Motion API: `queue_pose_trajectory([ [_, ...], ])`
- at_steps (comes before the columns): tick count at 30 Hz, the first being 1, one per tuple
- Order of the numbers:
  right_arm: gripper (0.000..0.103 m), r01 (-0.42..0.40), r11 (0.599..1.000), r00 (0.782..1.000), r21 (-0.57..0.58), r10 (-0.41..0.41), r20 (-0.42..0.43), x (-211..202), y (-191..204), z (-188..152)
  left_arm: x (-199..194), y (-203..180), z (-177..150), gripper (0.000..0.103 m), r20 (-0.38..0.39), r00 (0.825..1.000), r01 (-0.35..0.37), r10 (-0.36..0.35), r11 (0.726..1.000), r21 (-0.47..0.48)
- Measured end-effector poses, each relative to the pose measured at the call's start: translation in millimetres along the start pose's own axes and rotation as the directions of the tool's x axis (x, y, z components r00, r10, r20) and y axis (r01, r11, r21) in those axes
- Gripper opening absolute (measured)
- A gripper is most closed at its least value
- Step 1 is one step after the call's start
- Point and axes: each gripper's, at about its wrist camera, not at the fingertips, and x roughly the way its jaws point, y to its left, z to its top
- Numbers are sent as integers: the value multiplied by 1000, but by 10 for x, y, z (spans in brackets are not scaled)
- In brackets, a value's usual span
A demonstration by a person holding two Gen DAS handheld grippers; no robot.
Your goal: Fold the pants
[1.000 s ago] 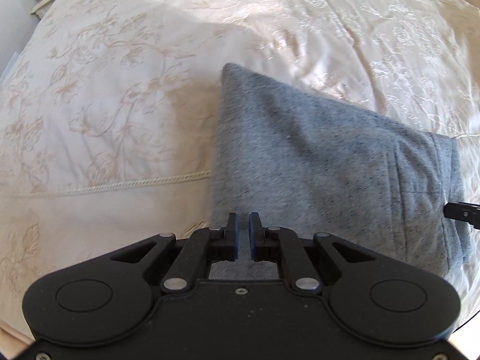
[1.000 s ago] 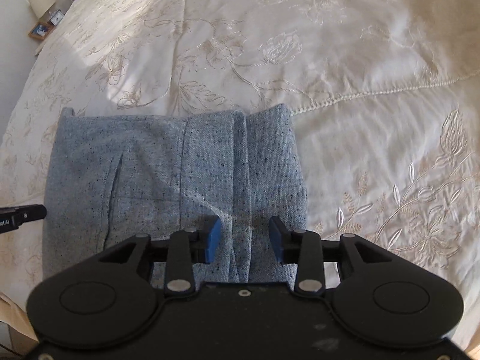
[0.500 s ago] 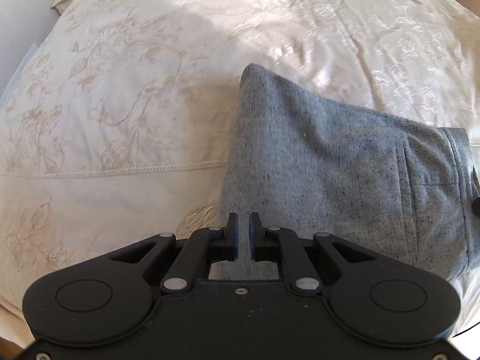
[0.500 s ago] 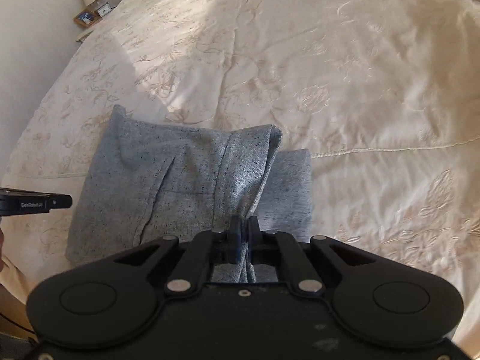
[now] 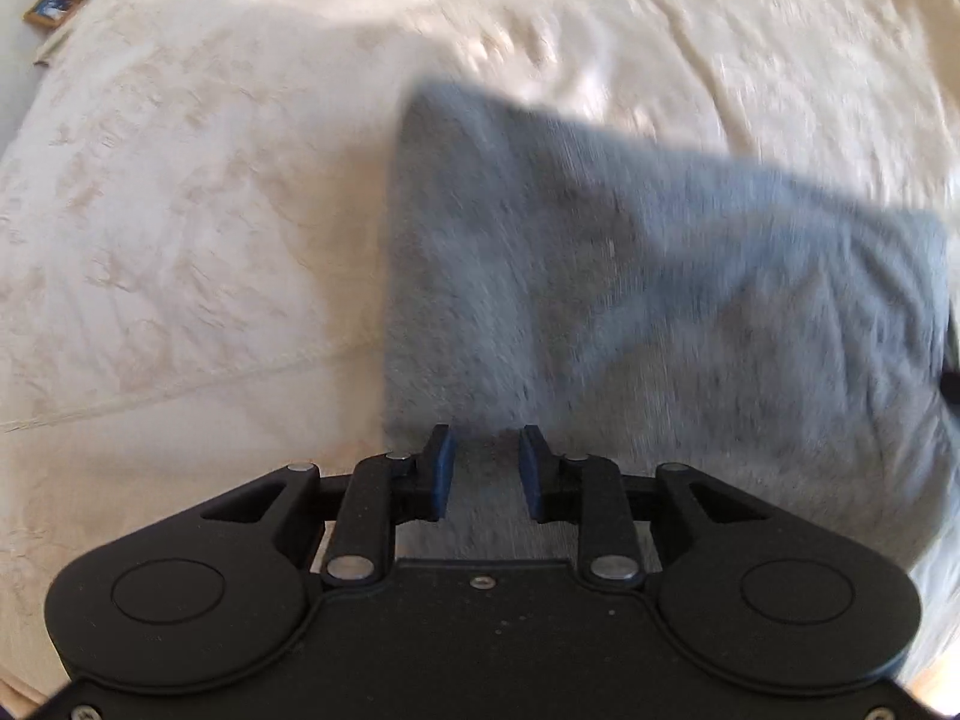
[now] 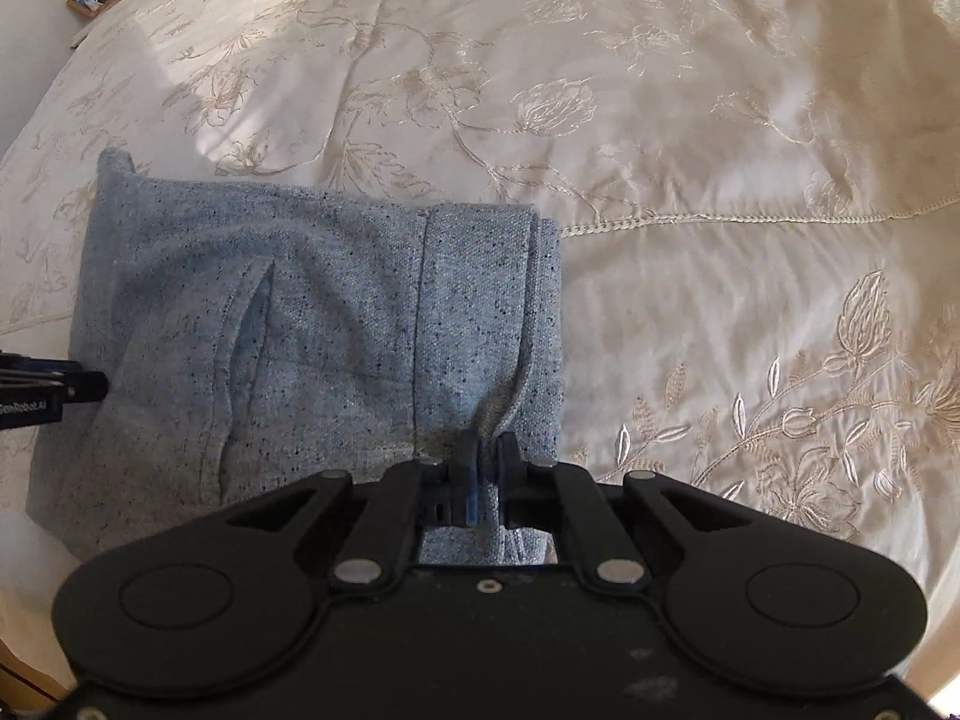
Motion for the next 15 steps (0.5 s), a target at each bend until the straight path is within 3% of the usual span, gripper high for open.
queue_pose_trajectory([
  [2,8,24,1000,999,-1,-24,29,-131,37,24,-225,71,109,36,98,994,46,-43,999,-25],
  [4,11,64,998,993,-19,-62,102,-288,123,53,-296,88,285,38,142,987,71,-68,997,-20],
  [8,13,58,998,982,-38,-50,182,-364,255,159,-10,1,652,38,141,989,37,-38,999,9],
  [10,13,48,998,986,-39,-41,162,-248,297,235,242,-14,780,39,110,994,5,-7,1000,15],
  [13,13,99,994,988,-40,-93,124,1,327,305,636,27,850,43,37,999,-8,8,1000,4],
  [15,13,121,992,988,-34,-117,98,141,302,317,675,12,851,43,47,999,-22,21,1000,11],
])
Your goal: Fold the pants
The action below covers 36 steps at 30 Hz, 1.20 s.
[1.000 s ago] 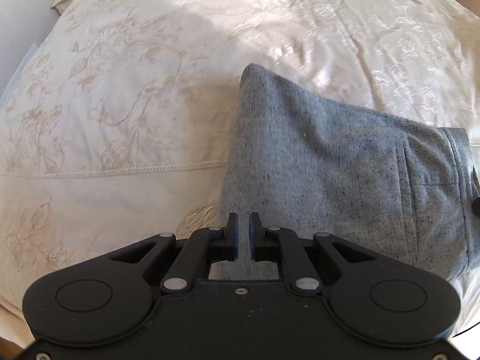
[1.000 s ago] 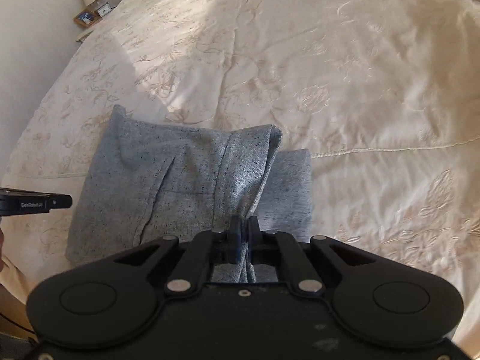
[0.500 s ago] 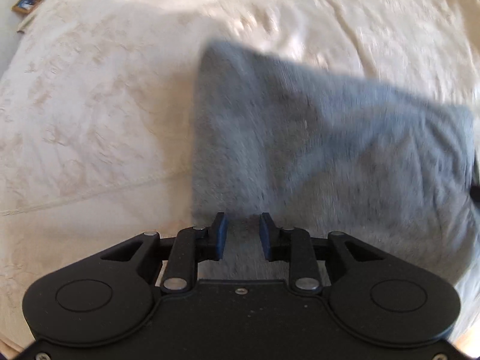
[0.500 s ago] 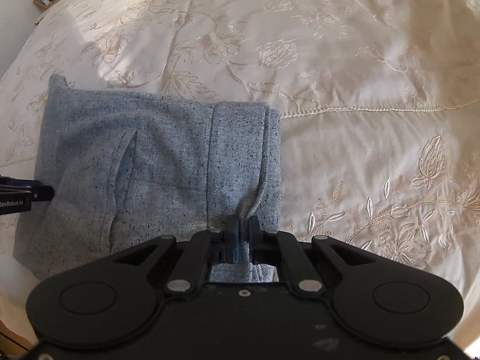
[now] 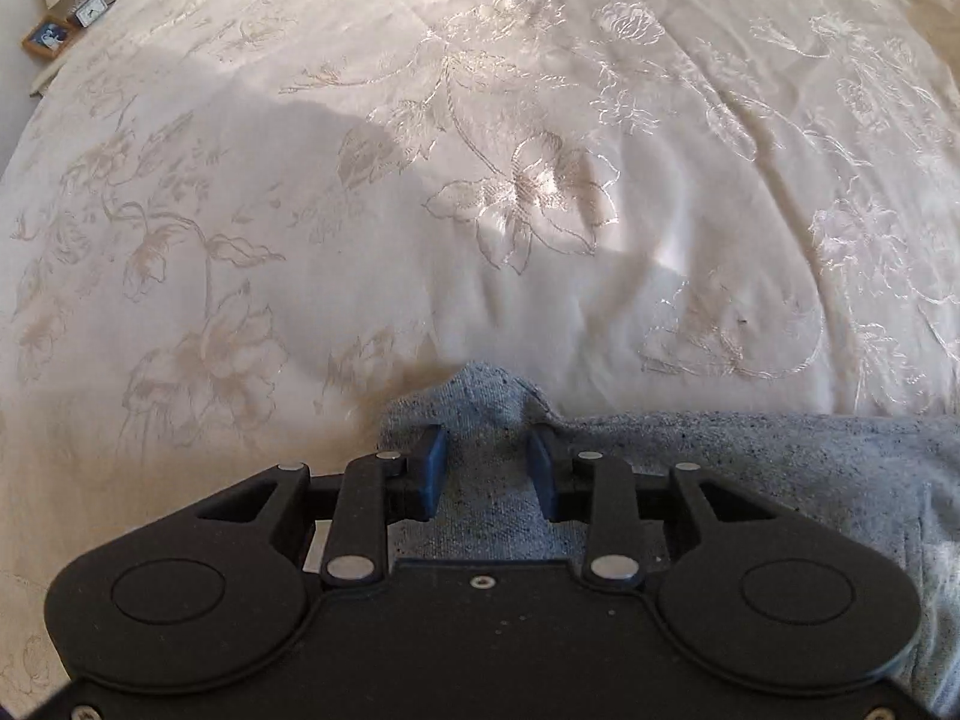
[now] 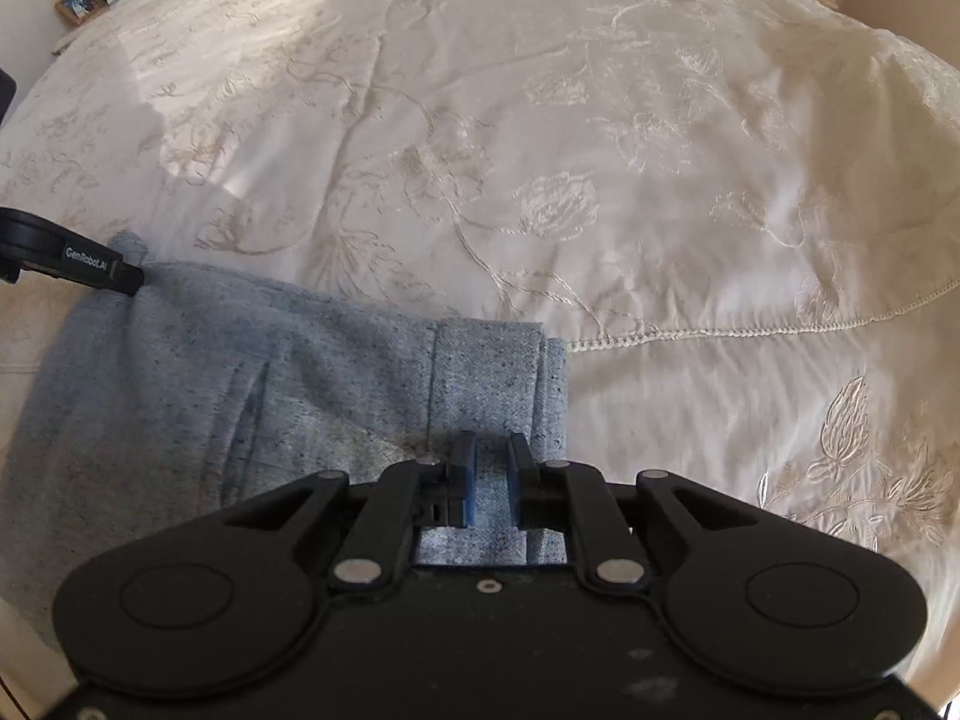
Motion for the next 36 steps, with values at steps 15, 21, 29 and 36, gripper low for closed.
queue_pose_trajectory([
  [15,22,10,1000,1000,10,-10,-3,-64,-164,-66,-531,95,-110,43,17,1000,14,-13,998,-53],
  [21,32,-61,996,992,65,53,116,-410,-302,-237,-849,278,-538,47,58,996,65,-62,997,-51],
  [29,35,-132,983,991,126,133,4,-194,-403,-495,-630,472,-1077,50,-35,993,108,-110,992,-64],
  [36,44,-158,959,986,234,165,-13,65,-508,-447,-377,396,-1020,64,-42,988,148,-151,987,-62],
])
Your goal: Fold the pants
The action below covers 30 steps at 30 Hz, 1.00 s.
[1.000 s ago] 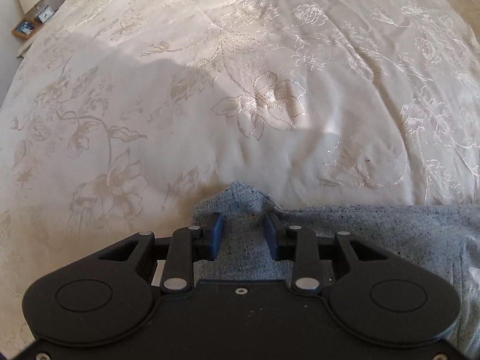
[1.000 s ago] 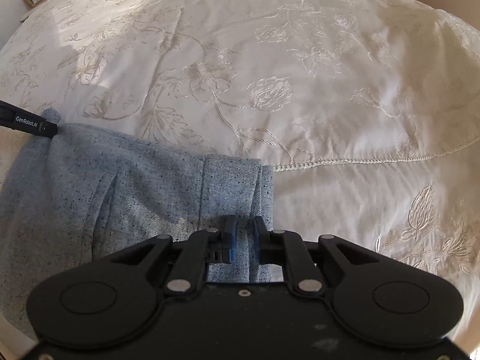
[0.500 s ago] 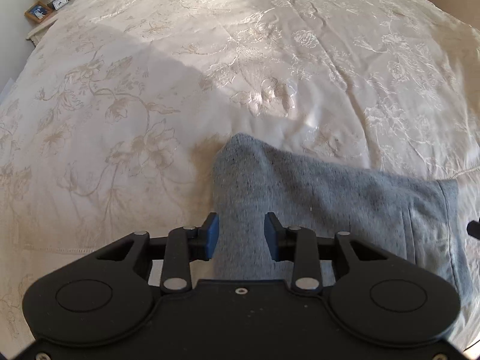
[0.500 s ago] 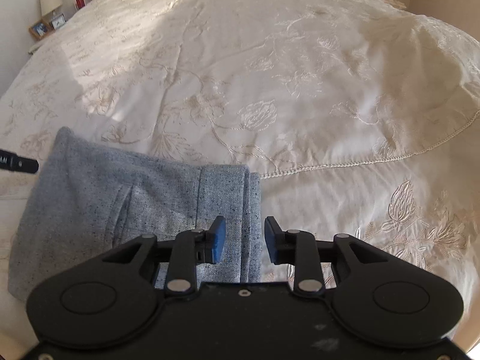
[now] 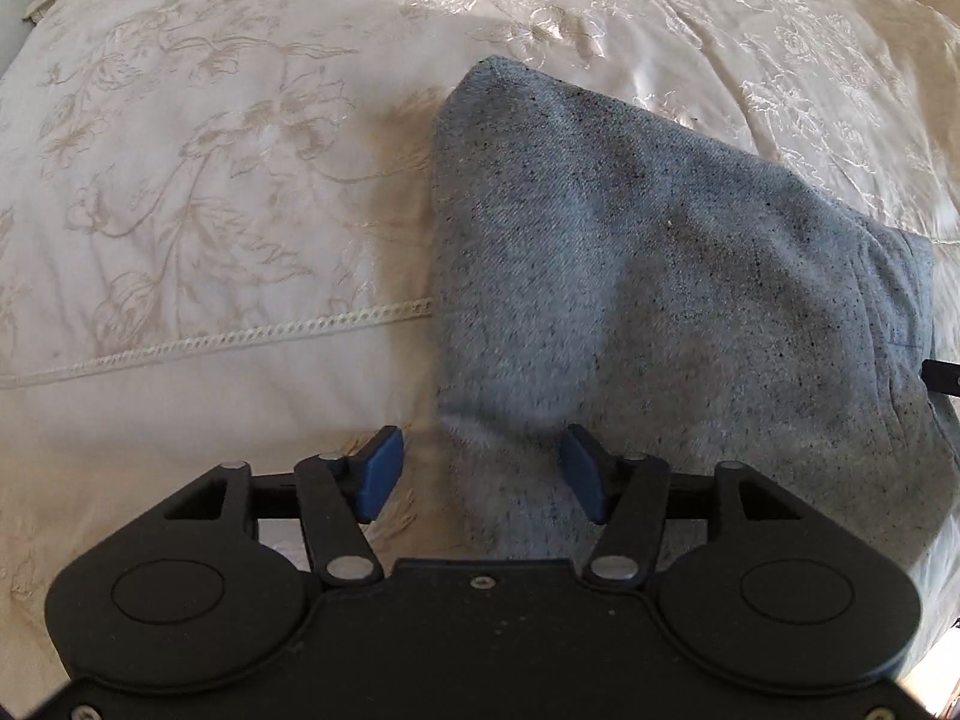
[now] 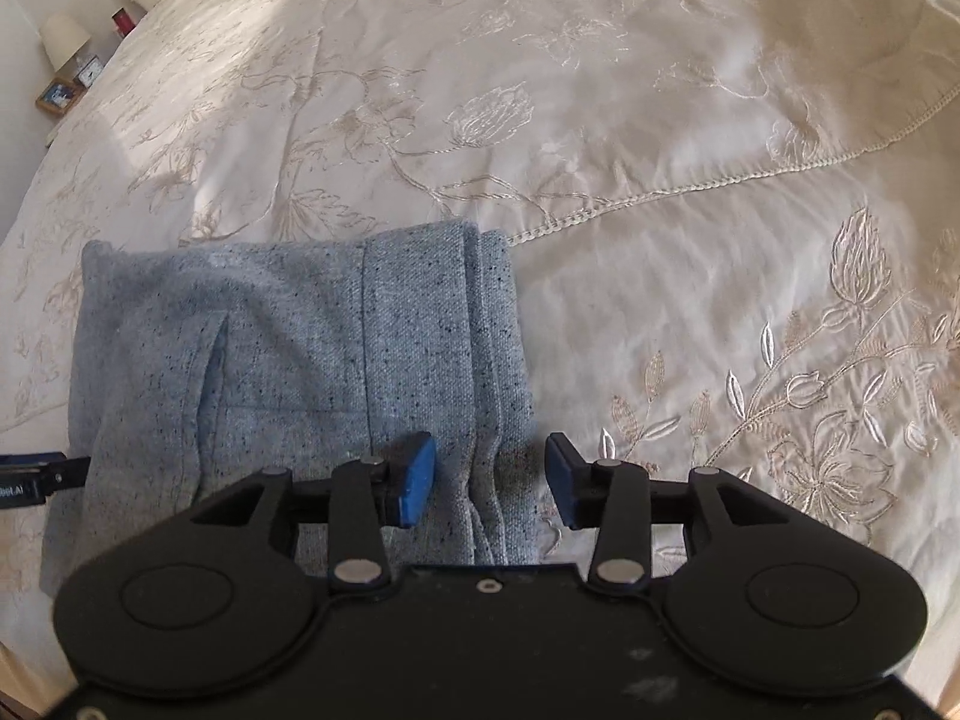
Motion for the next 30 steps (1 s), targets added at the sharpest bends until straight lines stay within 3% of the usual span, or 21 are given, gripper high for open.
queue_pose_trajectory([
  [5,46,-46,998,999,30,47,-19,125,-73,84,118,-27,98,70,17,999,38,-39,999,14],
  [10,48,-99,992,995,78,101,-21,174,-170,110,209,139,132,76,26,991,131,-129,987,-94],
  [11,45,-116,987,992,110,120,-33,180,-201,117,201,149,131,68,28,990,142,-139,985,-98],
  [12,35,-144,979,988,144,151,-41,181,-250,139,176,140,130,59,33,985,169,-167,982,-81],
  [13,24,-162,974,985,156,169,-36,164,-279,164,135,138,134,38,36,981,192,-190,979,-67],
  [14,20,-154,977,987,144,160,-33,133,-262,171,93,118,136,24,38,981,192,-190,979,-68],
  [15,17,-140,984,989,114,144,-26,89,-222,173,45,94,129,21,46,982,184,-181,981,-66],
  [18,14,-100,995,995,12,100,8,-80,-50,134,-151,-42,93,16,94,990,113,-110,993,-27],
  [21,13,-89,996,995,-9,89,48,-264,3,137,-368,-109,69,15,145,986,85,-80,996,-27],
  [25,12,-65,995,993,-80,72,93,-515,171,202,-581,-108,117,14,189,979,82,-72,995,-48],
  [30,12,-86,987,983,-137,107,150,-707,494,380,-920,-45,233,14,287,958,16,3,998,-62],
])
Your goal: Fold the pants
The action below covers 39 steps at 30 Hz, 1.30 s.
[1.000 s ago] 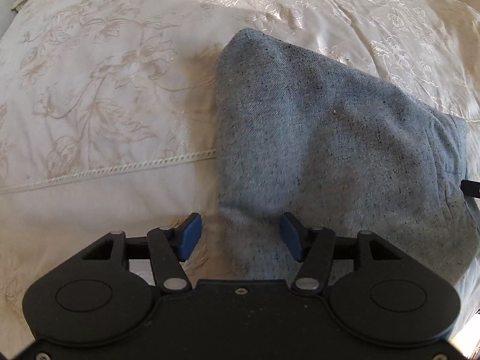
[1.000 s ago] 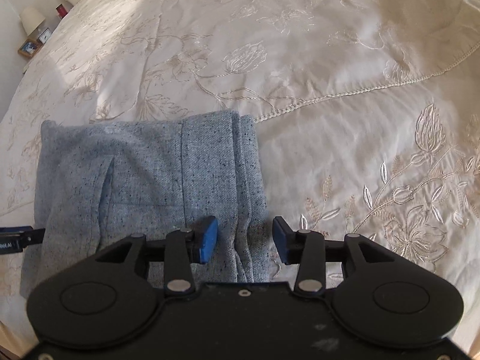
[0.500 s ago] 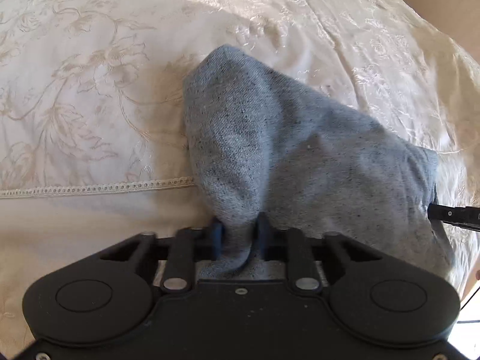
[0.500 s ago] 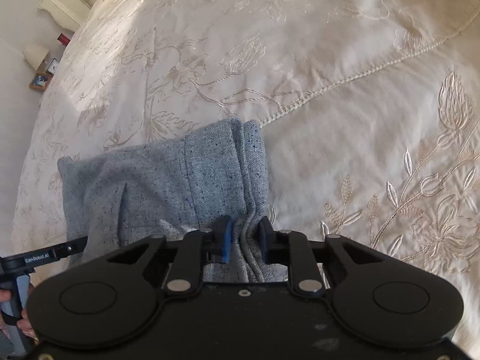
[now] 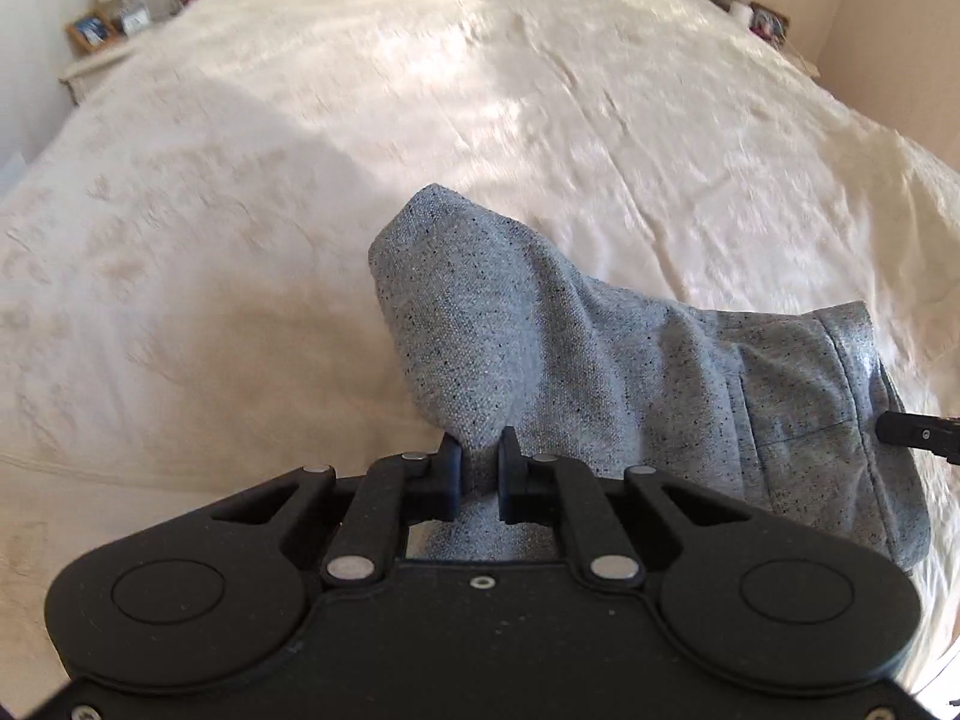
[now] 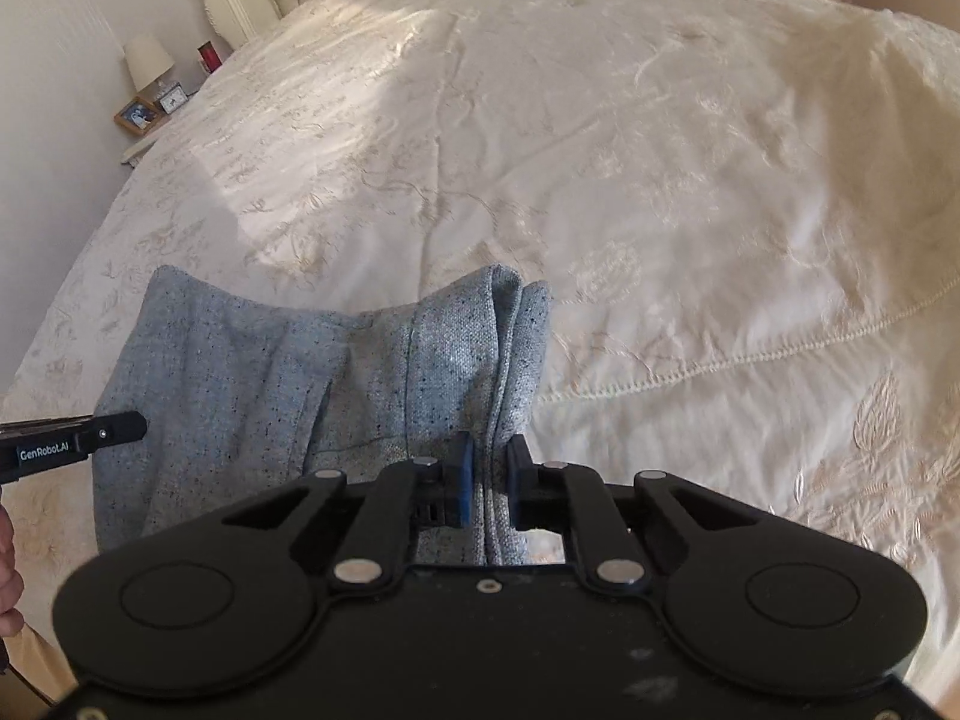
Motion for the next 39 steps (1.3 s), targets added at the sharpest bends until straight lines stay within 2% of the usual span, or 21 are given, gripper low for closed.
queue_pose_trajectory([
  [4,12,-48,999,998,-11,48,41,74,255,354,-12,237,315,14,31,999,-43,45,998,-49],
  [6,13,-67,997,995,-25,68,69,215,394,558,92,362,439,20,23,995,-94,96,994,-62],
  [7,17,-54,998,995,-33,57,78,304,460,642,194,420,496,29,-1,990,-142,142,988,-63],
  [10,20,41,997,997,-64,-37,63,567,652,834,397,618,552,28,-55,971,-238,233,965,-114],
  [12,20,32,997,998,-74,-28,50,637,720,895,397,699,537,28,-71,963,-267,259,952,-150],
  [18,20,31,985,999,-170,-25,36,494,922,807,127,681,389,28,-86,967,-252,240,947,-199],
  [25,21,24,982,999,-188,-19,31,169,1012,614,-123,372,354,28,-94,972,-230,213,948,-221],
  [31,24,5,982,997,-188,9,74,-154,1118,522,-331,155,306,28,-88,980,-196,180,953,-233],
  [36,25,2,979,992,-202,23,122,-387,1214,463,-482,4,239,28,-86,976,-213,199,953,-215],
  [38,25,-3,979,991,-205,29,129,-441,1242,443,-526,-36,213,36,-90,975,-220,205,951,-215],
  [39,26,-1,979,991,-206,29,131,-468,1258,430,-544,-55,200,37,-91,974,-221,206,952,-213],
])
